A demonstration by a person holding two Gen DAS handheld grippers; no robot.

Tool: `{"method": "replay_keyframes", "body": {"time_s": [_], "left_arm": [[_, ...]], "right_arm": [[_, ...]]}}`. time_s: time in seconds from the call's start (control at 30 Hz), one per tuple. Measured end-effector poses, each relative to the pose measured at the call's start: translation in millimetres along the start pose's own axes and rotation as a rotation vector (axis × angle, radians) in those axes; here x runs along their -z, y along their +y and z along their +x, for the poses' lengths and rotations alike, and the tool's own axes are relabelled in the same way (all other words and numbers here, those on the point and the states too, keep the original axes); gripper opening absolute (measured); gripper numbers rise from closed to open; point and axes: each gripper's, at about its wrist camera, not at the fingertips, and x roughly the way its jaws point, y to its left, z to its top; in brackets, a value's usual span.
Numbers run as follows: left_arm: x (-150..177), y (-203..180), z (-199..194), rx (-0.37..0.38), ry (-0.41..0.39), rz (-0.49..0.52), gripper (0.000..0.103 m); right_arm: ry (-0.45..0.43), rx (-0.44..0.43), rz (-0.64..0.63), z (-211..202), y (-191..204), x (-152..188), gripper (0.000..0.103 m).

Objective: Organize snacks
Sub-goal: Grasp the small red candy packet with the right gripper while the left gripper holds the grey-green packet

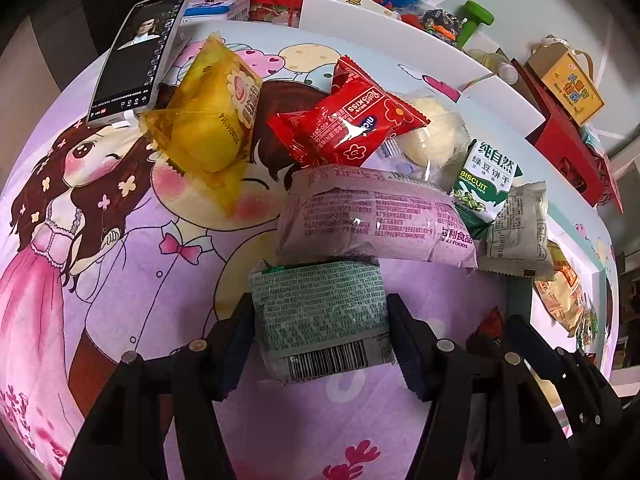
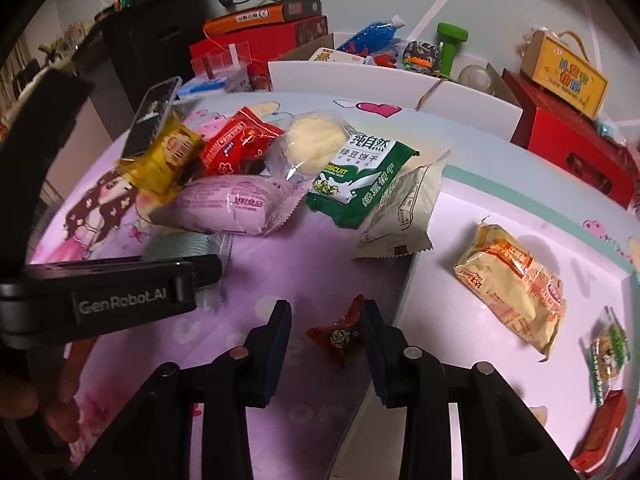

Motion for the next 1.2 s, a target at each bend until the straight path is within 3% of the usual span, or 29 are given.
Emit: {"method": "replay_keyframes", "body": {"time_s": [0.13,0.47,0.7,1.1,1.2], "left_arm": [[1,2,-1,0.009,0.001,-0.004,0.065],[3,6,-4,0.011,0.002,-0.005,0.065],[4,0,-2,-0.008,0.006,0.012,0.065],[3,-9,2,-0.039,0.011,0.053,0.065],[5,-13,2,-0.046,0.012,0.07,0.064]], "right_arm": [[0.017,0.024,-0.026,5,8,-1,0.039],[0.06,-0.014,-0.031,8,16,4,0.035],[0.086,-0.061,-0.013,0,17,11,0.035],[0.112,-0.021,-0.042,-8,20,20,0.033],[0.12,-0.05,-0.031,-8,20,22,0.034]]}}
